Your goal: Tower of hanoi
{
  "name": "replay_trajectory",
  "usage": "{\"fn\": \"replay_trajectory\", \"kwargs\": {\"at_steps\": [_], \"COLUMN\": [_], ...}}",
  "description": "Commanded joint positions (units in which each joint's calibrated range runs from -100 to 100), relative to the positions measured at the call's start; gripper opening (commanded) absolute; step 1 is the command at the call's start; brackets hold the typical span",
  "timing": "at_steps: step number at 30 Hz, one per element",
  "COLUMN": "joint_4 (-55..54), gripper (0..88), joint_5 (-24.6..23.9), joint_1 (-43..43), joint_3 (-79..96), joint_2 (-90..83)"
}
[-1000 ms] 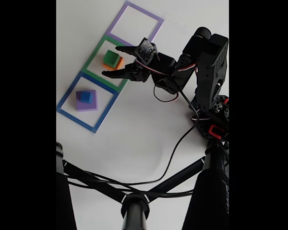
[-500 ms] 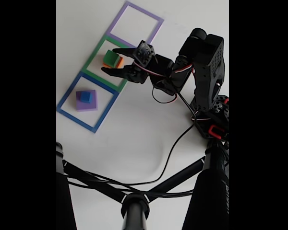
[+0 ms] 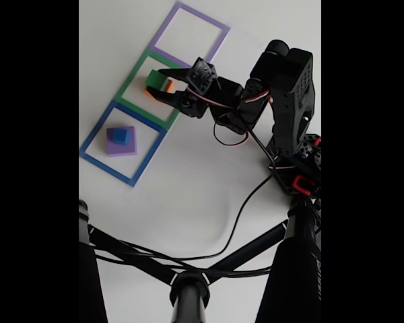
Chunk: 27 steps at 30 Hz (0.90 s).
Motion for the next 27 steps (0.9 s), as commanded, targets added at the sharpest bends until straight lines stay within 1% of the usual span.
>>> {"fn": "replay_trajectory", "kwargs": {"at_steps": [1,6,11,15,19,22,24,27], "joint_4": [0.0,10.3,29.9,50.2,74.3,95.5,107.3,121.0], "gripper": [5.4,5.2,4.4,3.9,3.3,2.5,2.2,2.0], "joint_5": [0.0,0.0,0.0,0.0,0.0,0.0,0.0,0.0], "joint_1": [-0.6,-0.3,0.0,0.5,1.6,2.8,3.2,3.9], "joint_3": [-1.3,-0.7,-1.5,-5.0,-14.5,-26.9,-36.7,-50.9], "joint_2": [-2.5,-12.6,-29.7,-44.2,-55.5,-60.5,-61.1,-60.0]}}
